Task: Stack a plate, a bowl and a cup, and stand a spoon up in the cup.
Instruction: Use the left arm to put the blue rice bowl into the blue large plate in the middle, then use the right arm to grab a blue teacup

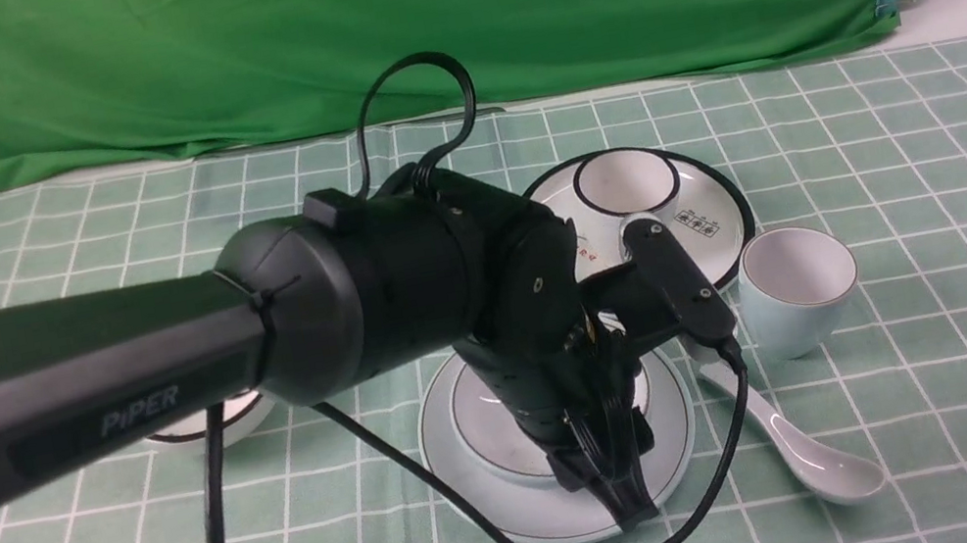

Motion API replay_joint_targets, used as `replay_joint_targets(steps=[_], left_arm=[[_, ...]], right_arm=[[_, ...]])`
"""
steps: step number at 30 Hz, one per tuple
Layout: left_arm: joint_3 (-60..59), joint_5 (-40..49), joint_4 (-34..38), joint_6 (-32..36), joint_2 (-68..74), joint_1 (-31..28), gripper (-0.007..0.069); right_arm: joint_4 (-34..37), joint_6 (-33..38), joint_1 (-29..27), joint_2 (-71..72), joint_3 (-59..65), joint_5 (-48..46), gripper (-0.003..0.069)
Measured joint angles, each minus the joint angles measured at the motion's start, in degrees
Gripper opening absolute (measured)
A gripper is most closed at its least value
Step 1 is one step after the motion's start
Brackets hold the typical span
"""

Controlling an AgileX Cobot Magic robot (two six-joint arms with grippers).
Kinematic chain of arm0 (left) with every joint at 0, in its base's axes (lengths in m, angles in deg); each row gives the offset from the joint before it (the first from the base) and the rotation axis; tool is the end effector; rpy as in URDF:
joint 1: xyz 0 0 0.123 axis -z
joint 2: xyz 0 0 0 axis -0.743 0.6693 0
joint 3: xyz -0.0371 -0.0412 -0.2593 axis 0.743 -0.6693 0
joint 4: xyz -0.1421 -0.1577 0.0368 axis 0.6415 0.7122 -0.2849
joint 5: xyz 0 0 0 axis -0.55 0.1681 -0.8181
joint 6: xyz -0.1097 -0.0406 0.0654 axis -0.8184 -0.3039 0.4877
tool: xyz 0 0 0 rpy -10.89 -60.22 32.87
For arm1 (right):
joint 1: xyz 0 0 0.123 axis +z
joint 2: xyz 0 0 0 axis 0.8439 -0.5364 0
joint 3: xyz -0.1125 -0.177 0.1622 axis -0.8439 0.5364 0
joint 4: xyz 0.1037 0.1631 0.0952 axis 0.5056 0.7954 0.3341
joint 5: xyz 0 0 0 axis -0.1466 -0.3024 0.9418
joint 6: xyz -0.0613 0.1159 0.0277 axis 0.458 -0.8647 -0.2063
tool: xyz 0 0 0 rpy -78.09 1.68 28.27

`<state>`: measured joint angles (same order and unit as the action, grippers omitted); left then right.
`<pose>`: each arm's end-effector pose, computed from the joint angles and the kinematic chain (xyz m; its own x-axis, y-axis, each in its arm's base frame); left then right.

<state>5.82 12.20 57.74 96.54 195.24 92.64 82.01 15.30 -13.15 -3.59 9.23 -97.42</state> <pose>0.2701 -0.2650 0.1646 -0.1528 0.9327 -0.3268 0.9445 0.2351 0.2293 0.0942 0.0803 0.2765 -0.3539 -0.4038 -0.8436 -0.6751 0.7346 -0.0685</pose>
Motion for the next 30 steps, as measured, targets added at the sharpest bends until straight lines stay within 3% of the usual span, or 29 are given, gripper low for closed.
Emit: replay_joint_targets(steps=[4,9,12,15,16,19,24,30], left_arm=[[0.1,1.4,0.5,-1.7,-0.1,0.0,0.0387],[1.1,5.8,0.9,-6.1,-4.2,0.0,0.0416],[1.7,6.6,0.9,-9.8,-9.0,0.0,0.0377],[1.7,6.5,1.2,-15.3,-18.2,0.0,0.0244],[0.6,5.2,1.4,-17.6,-24.5,0.0,0.0148],[-3.8,1.1,2.4,-19.3,-34.2,0.0,0.0041],[-16.9,-7.2,5.3,-21.6,-49.6,0.0,0.0005],[-44.7,-24.9,9.5,-22.3,-73.0,0.0,0.0002]], right_arm=[[-0.1,-3.5,0.0,-0.1,-0.1,0.7,0.0293],[-0.5,-4.8,0.0,-4.0,-3.0,0.4,0.0316],[-2.4,-4.8,0.0,-8.2,-5.5,-1.0,0.0316],[-6.5,-4.8,0.0,-15.4,-10.9,-5.2,0.0316],[-8.5,-4.6,0.0,-19.6,-13.8,-7.2,0.0316],[-10.6,-1.8,-0.7,-29.4,-19.5,-9.3,0.0316],[-9.1,5.3,-7.0,-43.0,-27.9,-9.9,0.0316],[5.8,19.5,-19.2,-59.9,-41.7,-9.9,0.0337]])
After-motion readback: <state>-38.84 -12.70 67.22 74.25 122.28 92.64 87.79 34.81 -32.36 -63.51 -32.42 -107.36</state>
